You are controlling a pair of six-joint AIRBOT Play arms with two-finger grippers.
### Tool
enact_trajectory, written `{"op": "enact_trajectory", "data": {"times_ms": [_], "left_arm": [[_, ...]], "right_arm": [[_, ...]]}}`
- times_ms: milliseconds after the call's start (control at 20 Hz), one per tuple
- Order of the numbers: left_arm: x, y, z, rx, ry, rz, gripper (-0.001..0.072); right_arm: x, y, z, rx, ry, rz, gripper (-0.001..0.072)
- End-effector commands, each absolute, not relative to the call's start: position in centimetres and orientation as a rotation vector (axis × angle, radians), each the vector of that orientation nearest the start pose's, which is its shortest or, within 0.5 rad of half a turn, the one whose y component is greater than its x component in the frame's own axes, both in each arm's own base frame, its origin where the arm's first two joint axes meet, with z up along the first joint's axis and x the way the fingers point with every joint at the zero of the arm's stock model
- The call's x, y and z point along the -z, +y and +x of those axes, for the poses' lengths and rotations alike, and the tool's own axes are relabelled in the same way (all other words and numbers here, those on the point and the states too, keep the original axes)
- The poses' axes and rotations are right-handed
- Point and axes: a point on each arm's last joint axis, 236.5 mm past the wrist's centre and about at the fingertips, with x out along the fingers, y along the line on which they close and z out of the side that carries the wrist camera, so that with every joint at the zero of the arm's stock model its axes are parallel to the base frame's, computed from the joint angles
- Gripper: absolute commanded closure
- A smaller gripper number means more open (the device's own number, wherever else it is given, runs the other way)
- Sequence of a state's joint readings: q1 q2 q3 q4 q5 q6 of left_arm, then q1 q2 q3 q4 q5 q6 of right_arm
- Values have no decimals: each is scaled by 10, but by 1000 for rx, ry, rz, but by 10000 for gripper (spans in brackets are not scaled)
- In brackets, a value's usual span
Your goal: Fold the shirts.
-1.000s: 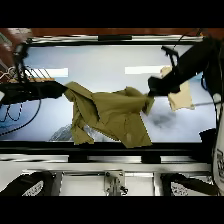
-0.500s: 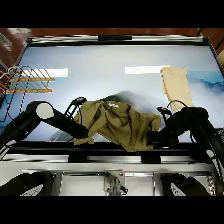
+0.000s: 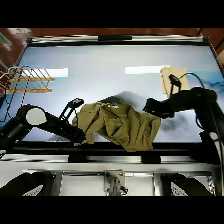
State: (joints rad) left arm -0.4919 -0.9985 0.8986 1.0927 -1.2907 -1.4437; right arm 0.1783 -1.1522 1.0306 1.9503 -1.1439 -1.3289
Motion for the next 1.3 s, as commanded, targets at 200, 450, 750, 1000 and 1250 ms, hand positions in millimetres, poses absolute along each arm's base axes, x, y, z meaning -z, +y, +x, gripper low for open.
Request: {"op": "enact_trajectory", "data": {"times_ms": [200, 450, 750, 1000, 1250], "left_arm": [[-34, -225, 201, 784, 1389, 16, 675], [-38, -227, 208, 781, 1357, 9, 675], [-142, -217, 320, 621, 936, -162, 675], [-270, -175, 373, 547, 574, -176, 675], [-161, -196, 294, 774, 1000, 98, 675]], "right_arm": [[71, 201, 339, -223, 1488, 395, 175], [74, 201, 368, -180, 1391, 438, 634], [-121, 221, 419, -562, 894, 99, 642], [-297, 217, 371, -680, 529, 59, 643], [-224, 212, 289, -757, 975, 53, 642]]}}
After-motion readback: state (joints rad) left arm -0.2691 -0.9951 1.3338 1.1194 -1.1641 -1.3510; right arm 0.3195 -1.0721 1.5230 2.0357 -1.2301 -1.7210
